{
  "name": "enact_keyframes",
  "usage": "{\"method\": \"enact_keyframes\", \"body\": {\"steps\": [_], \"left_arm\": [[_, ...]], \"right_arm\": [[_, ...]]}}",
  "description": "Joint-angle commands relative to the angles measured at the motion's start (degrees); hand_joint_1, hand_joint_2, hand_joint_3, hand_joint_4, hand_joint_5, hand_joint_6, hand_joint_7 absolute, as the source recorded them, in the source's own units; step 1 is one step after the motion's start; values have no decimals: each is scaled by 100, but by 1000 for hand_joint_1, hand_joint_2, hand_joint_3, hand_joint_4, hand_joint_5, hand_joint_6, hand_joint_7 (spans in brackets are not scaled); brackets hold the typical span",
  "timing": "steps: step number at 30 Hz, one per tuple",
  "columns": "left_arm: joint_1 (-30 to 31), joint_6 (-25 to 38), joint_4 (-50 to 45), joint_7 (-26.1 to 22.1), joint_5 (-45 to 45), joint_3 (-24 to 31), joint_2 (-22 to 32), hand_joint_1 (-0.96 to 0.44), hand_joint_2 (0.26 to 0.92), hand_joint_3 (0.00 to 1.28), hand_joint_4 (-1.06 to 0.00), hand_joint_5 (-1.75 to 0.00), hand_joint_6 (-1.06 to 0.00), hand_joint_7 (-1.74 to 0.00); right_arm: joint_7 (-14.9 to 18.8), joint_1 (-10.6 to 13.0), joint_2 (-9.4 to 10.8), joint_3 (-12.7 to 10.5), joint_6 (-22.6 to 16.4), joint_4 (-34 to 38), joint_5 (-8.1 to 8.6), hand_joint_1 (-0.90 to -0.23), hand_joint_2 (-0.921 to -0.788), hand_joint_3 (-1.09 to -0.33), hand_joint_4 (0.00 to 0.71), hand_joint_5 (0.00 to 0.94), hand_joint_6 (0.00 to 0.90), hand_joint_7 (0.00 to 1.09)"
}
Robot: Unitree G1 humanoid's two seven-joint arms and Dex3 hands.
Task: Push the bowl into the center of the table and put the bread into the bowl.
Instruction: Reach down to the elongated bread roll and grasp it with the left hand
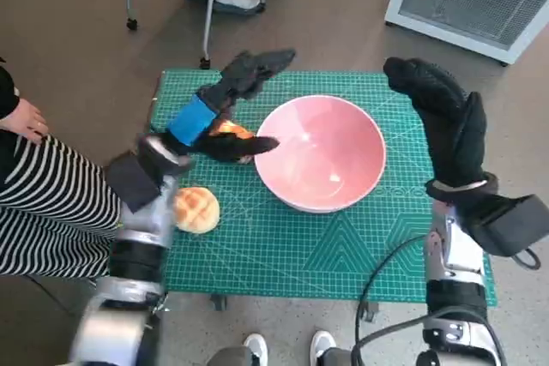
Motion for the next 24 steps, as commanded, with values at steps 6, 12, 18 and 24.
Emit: {"method": "enact_keyframes", "body": {"steps": [6, 12, 18, 24], "left_arm": [[-636, 1470, -297, -103, 1283, -530, 1161, 193, 761, 65, -2, 1, -15, -141], [-725, 1803, -352, -243, 1475, -747, 1310, 206, 764, 65, 1, 1, -41, -130], [-943, 1979, -94, -460, 1650, -1051, 1310, 137, 765, 65, 1, 1, -56, -115], [-1159, 2034, 217, -518, 1840, -1349, 1233, 117, 770, 68, 1, 1, -70, -105]], "right_arm": [[-42, 120, -36, 19, 73, 59, 18, -783, -921, -758, 146, 7, 121, 382], [-72, 96, -20, 7, 56, 126, 29, -774, -921, -759, 150, 8, 118, 393], [-147, 85, 42, 20, 64, 131, 14, -772, -921, -759, 152, 7, 115, 400], [-234, 66, 91, 46, 88, 131, -11, -763, -921, -761, 151, 6, 110, 408]]}}
